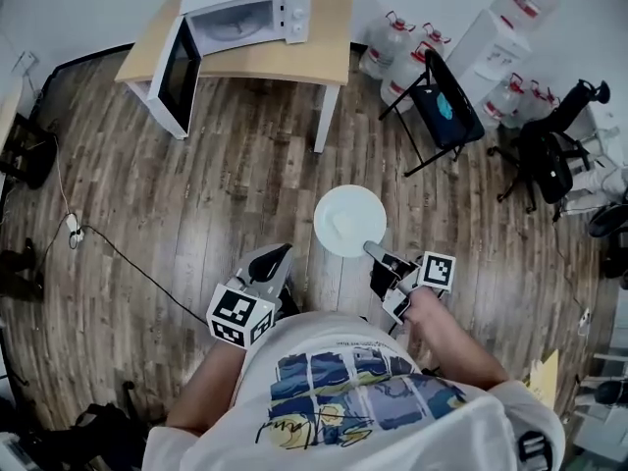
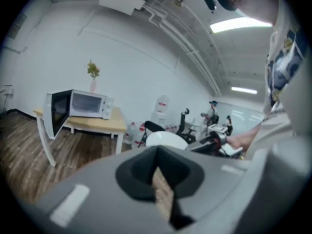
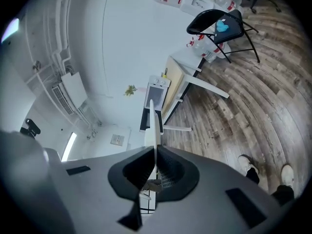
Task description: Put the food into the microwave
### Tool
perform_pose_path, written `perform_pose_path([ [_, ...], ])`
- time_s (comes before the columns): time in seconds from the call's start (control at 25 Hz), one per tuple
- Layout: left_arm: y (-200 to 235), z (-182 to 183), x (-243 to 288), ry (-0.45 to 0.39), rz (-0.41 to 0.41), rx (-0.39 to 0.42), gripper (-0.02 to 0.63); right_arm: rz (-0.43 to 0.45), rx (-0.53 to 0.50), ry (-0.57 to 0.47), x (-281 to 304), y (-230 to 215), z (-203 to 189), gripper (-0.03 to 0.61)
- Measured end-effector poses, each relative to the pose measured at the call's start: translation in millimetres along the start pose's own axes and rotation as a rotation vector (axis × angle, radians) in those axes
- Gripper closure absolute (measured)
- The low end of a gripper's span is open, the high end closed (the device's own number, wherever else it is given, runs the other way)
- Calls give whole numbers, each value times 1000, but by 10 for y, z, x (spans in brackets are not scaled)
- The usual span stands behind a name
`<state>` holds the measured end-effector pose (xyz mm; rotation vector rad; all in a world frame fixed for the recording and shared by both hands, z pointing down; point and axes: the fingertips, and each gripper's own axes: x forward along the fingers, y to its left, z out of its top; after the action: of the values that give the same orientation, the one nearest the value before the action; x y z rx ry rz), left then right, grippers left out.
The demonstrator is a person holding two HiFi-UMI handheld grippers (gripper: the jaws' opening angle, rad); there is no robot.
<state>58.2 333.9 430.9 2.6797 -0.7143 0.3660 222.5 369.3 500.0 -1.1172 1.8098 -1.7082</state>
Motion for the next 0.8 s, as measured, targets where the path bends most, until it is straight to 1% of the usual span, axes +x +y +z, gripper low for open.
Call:
perform_pose_path([
  [0.16,574,231,-95,-10,-17,7,606,7,-1,-14,681,242,252,564],
  [0.36,1289,405,-230,-24,-7,15,607,12,9,-29,1509,430,463,564],
  [0.6,1743,560,-385,-66,34,-5,607,17,20,-6,2114,636,550,565],
  [0.8,2128,670,-304,-67,57,-37,607,7,44,-5,2620,656,847,565],
])
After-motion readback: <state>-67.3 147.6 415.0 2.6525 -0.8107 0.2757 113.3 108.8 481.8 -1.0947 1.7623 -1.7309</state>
